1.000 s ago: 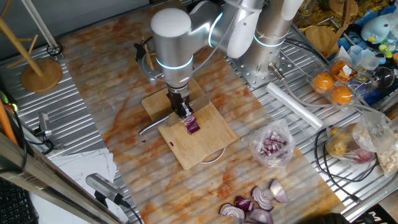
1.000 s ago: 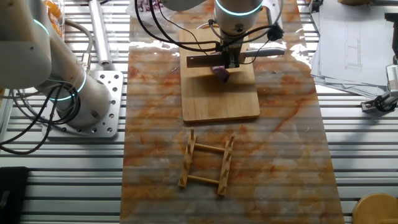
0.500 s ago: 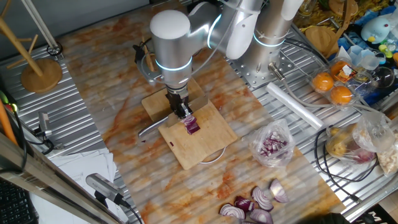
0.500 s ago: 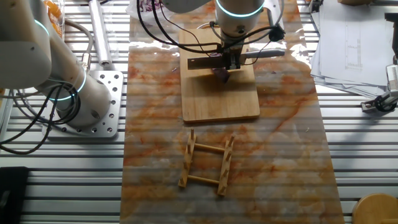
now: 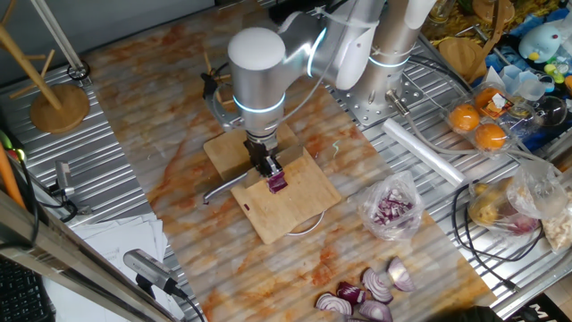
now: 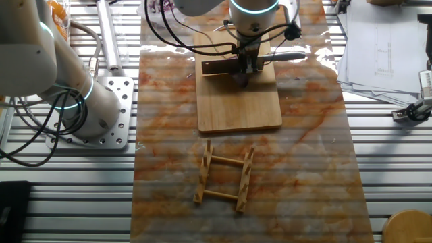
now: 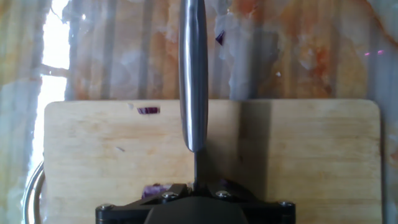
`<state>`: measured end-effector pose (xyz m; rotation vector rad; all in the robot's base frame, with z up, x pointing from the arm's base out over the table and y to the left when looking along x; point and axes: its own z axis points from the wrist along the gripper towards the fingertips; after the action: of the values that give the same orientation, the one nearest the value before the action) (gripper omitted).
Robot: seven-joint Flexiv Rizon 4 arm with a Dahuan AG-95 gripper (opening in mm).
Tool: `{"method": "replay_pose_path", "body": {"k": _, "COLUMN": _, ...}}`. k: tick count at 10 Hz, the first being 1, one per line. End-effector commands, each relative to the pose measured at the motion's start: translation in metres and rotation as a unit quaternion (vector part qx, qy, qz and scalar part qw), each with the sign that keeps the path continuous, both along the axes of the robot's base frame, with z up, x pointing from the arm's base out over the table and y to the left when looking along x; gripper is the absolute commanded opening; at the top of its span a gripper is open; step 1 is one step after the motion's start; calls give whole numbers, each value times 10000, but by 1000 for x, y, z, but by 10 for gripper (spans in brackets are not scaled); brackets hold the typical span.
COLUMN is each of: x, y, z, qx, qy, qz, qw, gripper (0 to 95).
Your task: Chop the onions
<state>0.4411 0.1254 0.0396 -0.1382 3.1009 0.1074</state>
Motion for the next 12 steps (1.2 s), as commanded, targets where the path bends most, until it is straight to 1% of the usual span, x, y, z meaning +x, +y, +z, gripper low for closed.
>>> {"method": "replay_pose_path", "body": {"k": 1, "x": 1, "y": 1, "z": 0, "qx": 81, "qy": 7, "qz": -33, "qw": 10000, "gripper": 0}}
{"method": "replay_pose_path", "body": {"k": 2, "x": 0, "y": -1, "z": 11, "qx": 58, "qy": 94, "qz": -6, "qw": 9999, "gripper": 0}}
{"method": "replay_pose_path", "body": {"k": 3, "x": 1, "y": -7, "z": 22, "qx": 63, "qy": 110, "qz": 88, "qw": 9999, "gripper": 0}}
{"method": "replay_pose_path", "body": {"k": 4, "x": 1, "y": -11, "z": 27, "qx": 74, "qy": 117, "qz": 100, "qw": 9999, "gripper": 0}}
{"method": "replay_pose_path", "body": {"k": 9, "x": 2, "y": -17, "z": 24, "qx": 36, "qy": 84, "qz": 152, "qw": 9998, "gripper": 0}}
{"method": "replay_pose_path", "body": {"k": 12, "x": 2, "y": -18, "z": 21, "qx": 41, "qy": 95, "qz": 188, "qw": 9998, "gripper": 0}}
